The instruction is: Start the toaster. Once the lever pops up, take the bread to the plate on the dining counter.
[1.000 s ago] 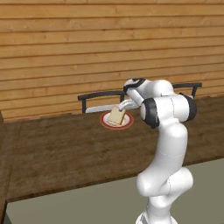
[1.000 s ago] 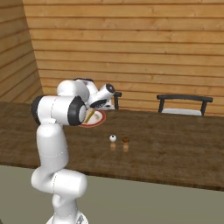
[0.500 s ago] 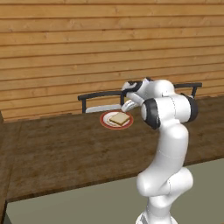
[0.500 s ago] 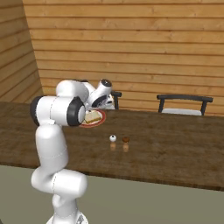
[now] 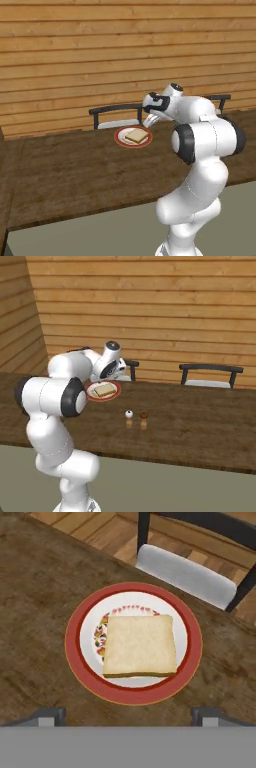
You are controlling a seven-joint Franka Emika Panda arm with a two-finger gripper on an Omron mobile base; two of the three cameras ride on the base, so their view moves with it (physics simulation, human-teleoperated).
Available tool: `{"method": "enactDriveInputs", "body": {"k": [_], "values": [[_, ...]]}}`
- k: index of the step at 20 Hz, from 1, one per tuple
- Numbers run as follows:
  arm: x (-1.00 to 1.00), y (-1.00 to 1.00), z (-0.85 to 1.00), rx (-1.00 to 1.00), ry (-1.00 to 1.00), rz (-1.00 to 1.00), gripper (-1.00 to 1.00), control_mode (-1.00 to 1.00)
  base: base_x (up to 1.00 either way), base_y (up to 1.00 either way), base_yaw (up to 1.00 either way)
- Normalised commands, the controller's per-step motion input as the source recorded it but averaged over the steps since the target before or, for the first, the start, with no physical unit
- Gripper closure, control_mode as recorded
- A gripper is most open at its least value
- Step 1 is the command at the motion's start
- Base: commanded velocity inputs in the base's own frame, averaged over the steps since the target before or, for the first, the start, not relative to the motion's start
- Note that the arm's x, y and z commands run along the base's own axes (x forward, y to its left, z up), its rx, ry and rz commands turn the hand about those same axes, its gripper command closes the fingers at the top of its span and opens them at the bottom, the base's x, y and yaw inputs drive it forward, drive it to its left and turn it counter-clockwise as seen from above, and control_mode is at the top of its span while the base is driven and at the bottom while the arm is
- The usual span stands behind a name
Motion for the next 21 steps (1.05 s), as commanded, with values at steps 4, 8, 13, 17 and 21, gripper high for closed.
{"method": "enactDriveInputs", "body": {"k": [4, 8, 13, 17, 21], "values": [[-1.00, 0.00, 0.40, 0.03, -0.02, -0.18, -1.00, -1.00, 0.00, 0.00, 0.00], [-1.00, 0.00, 0.46, 0.00, -0.10, -0.17, -1.00, -1.00, 0.00, 0.00, 0.00], [-1.00, -0.01, 0.50, 0.00, -0.09, -0.21, -1.00, -1.00, 0.00, 0.00, 0.00], [-1.00, 0.00, 0.48, 0.00, -0.15, -0.17, -1.00, -1.00, 0.00, 0.00, 0.00], [-1.00, 0.00, 0.47, 0.00, -0.18, -0.18, -1.00, -1.00, 0.00, 0.00, 0.00]]}}
